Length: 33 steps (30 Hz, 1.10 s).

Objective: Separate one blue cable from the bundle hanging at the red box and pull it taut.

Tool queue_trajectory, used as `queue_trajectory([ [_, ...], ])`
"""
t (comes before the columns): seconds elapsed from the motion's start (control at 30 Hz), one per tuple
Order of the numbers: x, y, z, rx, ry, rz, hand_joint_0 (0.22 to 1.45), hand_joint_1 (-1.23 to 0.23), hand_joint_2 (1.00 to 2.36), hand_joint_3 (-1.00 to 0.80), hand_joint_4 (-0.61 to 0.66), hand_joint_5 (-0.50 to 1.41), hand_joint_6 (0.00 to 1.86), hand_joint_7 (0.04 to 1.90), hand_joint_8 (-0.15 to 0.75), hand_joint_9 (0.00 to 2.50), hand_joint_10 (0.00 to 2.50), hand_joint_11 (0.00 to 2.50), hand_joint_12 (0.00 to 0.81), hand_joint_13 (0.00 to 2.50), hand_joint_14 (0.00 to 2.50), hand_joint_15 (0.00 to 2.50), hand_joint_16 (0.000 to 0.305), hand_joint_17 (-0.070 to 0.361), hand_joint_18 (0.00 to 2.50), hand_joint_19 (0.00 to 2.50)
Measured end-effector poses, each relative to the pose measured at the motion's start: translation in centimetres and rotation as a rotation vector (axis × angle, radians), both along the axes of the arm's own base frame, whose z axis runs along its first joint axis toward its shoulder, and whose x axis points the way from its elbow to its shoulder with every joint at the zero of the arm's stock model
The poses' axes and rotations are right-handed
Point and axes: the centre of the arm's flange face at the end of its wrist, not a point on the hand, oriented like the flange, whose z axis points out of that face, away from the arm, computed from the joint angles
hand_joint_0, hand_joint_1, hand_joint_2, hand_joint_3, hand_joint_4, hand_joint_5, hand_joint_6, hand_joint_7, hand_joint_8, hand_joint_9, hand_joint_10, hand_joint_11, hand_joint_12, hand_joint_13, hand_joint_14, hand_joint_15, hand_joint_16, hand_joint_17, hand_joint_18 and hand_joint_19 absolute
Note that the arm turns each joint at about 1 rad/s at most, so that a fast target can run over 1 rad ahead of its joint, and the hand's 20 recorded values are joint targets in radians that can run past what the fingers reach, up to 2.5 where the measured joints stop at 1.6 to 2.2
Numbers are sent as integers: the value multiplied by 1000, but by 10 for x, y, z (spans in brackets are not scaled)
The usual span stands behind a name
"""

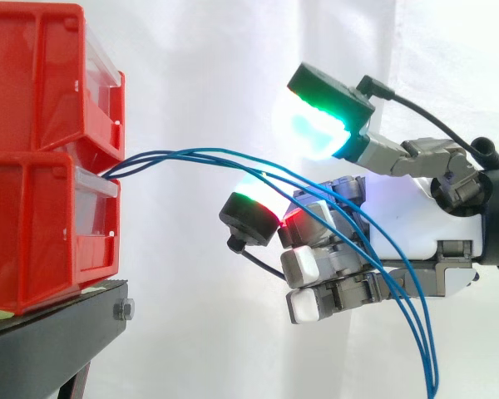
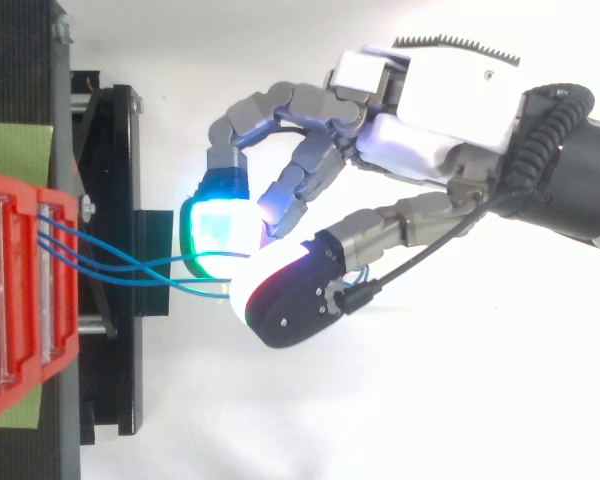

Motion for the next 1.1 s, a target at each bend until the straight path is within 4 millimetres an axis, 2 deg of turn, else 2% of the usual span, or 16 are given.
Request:
queue_trajectory([
  [0.1, 0, 0, 1, 0, 3, -1, 539, -657, 1000, -500, 203, -172, 869, 1101, 389, 1121, 18, 1093, 396, 1033, 21, 663, 49, 110, 918, 601],
  [0.13, 0, 0, 1, -1, 7, 0, 603, -677, 1000, -500, 195, -170, 872, 1136, 379, 1125, 22, 1096, 388, 1026, 22, 665, 47, 106, 900, 615],
  [0.2, -1, 0, 1, -2, 15, 0, 628, -699, 1001, -485, 177, -166, 883, 1182, 384, 1135, 20, 1103, 389, 1029, 24, 669, 47, 105, 904, 616],
  [0.33, -2, 2, 0, -5, 29, 1, 630, -736, 1015, -279, 162, -160, 910, 1255, 391, 1161, 21, 1117, 392, 1045, 24, 676, 47, 105, 916, 625],
  [0.47, -2, 3, -1, -7, 34, 2, 649, -771, 1021, -155, 120, -156, 923, 1342, 392, 1167, 21, 1126, 395, 1045, 22, 668, 47, 107, 923, 625],
  [0.73, -4, 5, -2, -10, 48, 3, 700, -793, 1017, -242, 63, -170, 936, 1306, 380, 1127, 21, 1103, 393, 1031, 24, 666, 47, 107, 920, 623],
  [0.9, -4, 6, -3, -10, 51, 6, 680, -784, 1021, -184, 75, -168, 936, 1336, 381, 1128, 18, 1122, 388, 1018, 22, 666, 47, 106, 905, 623],
  [0.97, -4, 6, -3, -9, 51, 6, 672, -783, 1021, -160, 54, -166, 937, 1322, 380, 1110, 20, 1053, 385, 989, 22, 616, 45, 102, 854, 604],
  [1.03, -4, 6, -3, -10, 56, 5, 670, -787, 1020, -157, 35, -161, 934, 1323, 370, 916, 18, 639, 359, 878, 16, 437, 44, 99, 826, 539],
  [1.1, -5, 6, -3, -11, 59, 4, 671, -791, 1019, -165, 27, -160, 934, 1311, 355, 823, 12, 447, 351, 830, 13, 351, 43, 96, 795, 502],
])
